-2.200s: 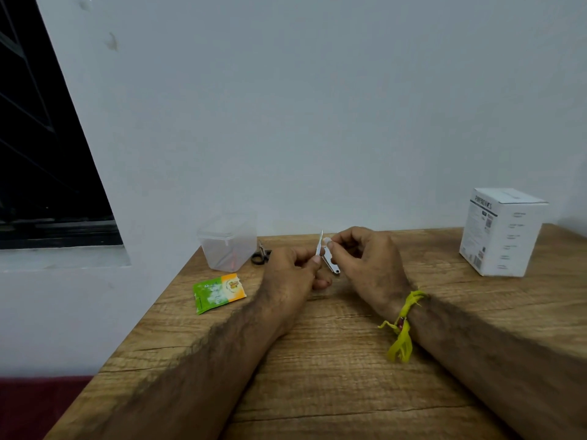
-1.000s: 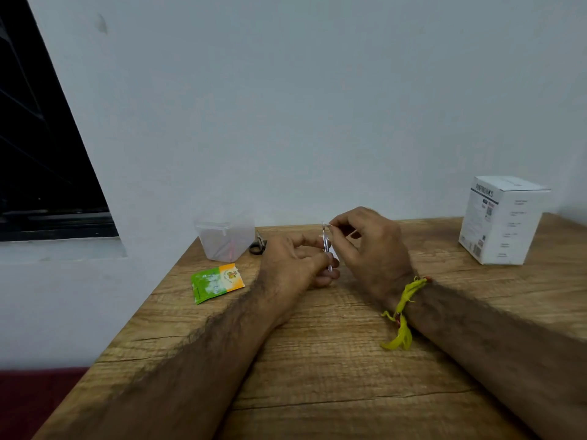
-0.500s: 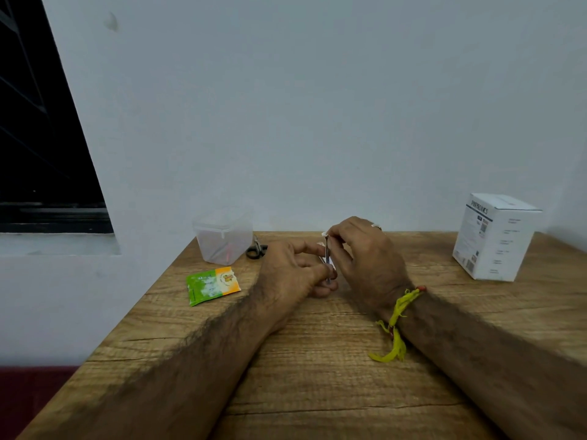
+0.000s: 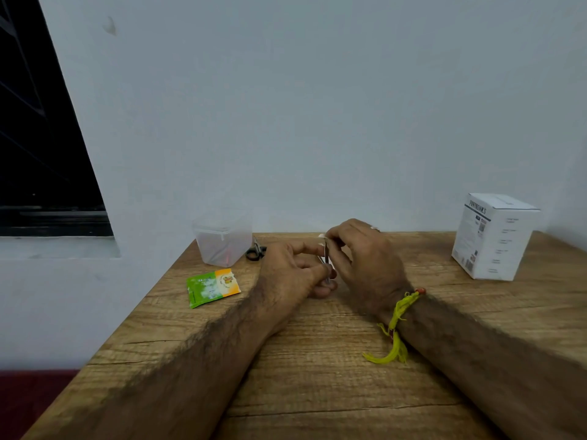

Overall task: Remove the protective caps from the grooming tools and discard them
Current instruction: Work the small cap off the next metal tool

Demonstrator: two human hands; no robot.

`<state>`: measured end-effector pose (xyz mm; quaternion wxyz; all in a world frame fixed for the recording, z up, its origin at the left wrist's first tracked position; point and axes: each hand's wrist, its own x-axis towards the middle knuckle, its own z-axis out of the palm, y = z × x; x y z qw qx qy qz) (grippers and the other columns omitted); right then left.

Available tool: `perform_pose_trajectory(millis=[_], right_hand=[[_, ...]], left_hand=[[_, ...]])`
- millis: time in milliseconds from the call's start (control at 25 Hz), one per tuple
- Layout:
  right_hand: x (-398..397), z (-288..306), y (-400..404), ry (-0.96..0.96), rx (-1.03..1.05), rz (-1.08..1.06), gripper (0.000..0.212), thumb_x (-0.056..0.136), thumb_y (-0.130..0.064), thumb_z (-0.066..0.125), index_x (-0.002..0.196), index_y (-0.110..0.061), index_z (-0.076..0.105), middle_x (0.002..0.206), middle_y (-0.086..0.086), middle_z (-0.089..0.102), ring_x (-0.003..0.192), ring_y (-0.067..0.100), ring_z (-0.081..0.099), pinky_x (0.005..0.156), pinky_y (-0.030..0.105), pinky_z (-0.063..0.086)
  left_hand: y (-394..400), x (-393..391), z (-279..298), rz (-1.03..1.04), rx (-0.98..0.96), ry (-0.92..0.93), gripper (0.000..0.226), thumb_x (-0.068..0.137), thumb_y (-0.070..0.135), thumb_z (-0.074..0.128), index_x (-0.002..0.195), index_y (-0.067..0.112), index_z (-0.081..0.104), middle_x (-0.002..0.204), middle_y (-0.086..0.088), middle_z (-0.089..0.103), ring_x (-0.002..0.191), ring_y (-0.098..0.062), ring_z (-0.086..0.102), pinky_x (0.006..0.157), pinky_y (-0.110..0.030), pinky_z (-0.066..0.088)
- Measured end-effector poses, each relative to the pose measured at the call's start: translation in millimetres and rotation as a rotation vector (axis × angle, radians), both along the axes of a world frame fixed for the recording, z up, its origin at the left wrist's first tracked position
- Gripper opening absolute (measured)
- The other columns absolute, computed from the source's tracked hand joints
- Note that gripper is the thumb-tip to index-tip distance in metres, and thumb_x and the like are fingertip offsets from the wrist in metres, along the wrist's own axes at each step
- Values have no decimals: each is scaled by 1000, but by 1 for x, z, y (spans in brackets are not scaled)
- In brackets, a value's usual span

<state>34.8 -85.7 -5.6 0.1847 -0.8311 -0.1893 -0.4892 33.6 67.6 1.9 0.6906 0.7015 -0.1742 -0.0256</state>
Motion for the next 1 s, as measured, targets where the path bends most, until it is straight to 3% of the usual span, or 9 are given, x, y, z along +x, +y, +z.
perform_pose_trajectory(millis=[480,720,1000], right_hand=[[-5,1,1,62,-34,32,7,92,-15,63,90,-11,68,85,1,65,78,20,61,69,35,51],[-1,0,0,88,-55,71,10,92,-15,62,93,-8,70,87,3,67,81,21,63,73,37,52],[-3,0,-2,121,-118,121,14,93,-18,58,93,-10,70,87,2,66,81,20,62,73,36,52]], left_hand=[[2,0,0,-14,-43,16,22,83,-8,72,102,3,70,82,-17,77,73,-31,75,65,-34,63],[3,0,1,-5,-99,56,24,82,-12,71,101,2,69,90,-20,75,72,-31,73,58,-29,61],[5,0,5,-32,-166,70,43,78,-15,74,113,8,64,85,-12,76,72,-23,75,57,-28,60]])
